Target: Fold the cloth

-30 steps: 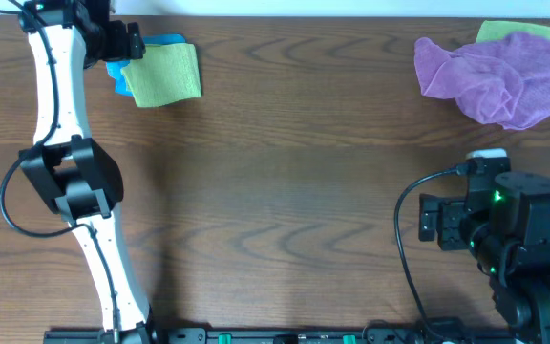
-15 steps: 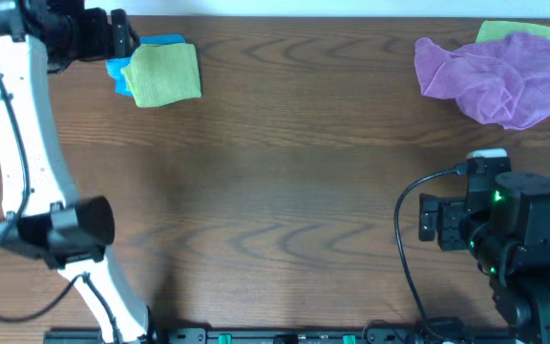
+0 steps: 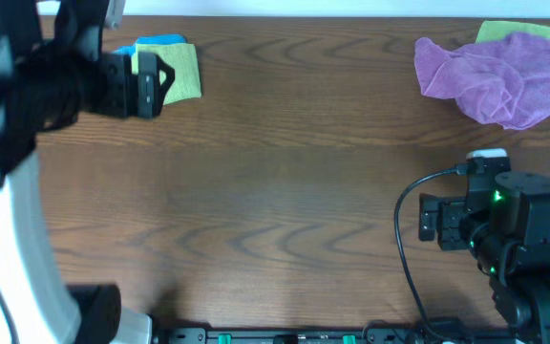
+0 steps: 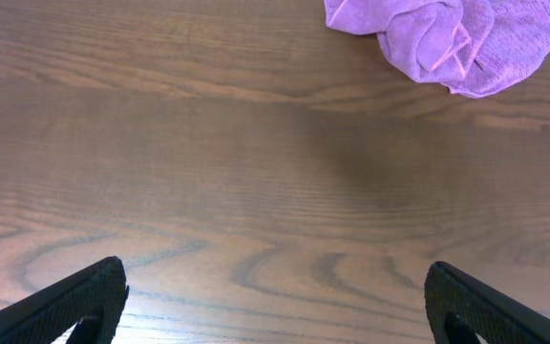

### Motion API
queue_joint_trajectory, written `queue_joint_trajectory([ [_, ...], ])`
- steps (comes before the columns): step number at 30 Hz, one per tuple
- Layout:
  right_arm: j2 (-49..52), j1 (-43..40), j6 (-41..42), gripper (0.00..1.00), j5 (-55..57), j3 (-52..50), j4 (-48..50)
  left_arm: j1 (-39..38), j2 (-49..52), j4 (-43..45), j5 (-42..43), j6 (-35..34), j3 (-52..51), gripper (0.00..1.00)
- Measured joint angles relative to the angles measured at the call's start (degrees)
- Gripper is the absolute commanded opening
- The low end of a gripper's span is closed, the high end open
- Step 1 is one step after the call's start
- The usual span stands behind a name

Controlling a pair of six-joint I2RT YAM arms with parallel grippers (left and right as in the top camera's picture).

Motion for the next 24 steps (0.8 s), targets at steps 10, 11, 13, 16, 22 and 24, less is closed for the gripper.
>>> queue_joint_trajectory([
  [10,0.0,0.0,0.0,0.99,0.0,0.0,0.0,-0.4,-15.1,0.0,-4.7,-6.4,0.0,0.95],
  [11,0.0,0.0,0.0,0.99,0.0,0.0,0.0,-0.4,-16.4,0.0,-5.5,-7.2,0.0,0.95],
  [13,0.0,0.0,0.0,0.99,0.0,0.0,0.0,-0.4,-19.0,0.0,-7.7,-8.8,0.0,0.95],
  [16,0.0,0.0,0.0,0.99,0.0,0.0,0.0,-0.4,-21.9,0.0,-9.6,-10.3,0.1,0.95],
  [22,0.0,0.0,0.0,0.99,0.0,0.0,0.0,-0.4,-22.5,0.0,-11.5,-11.2,0.2,0.95],
  [24,0.0,0.0,0.0,0.99,0.0,0.0,0.0,-0.4,-22.3,0.0,-12.0,-11.2,0.2,0.95],
])
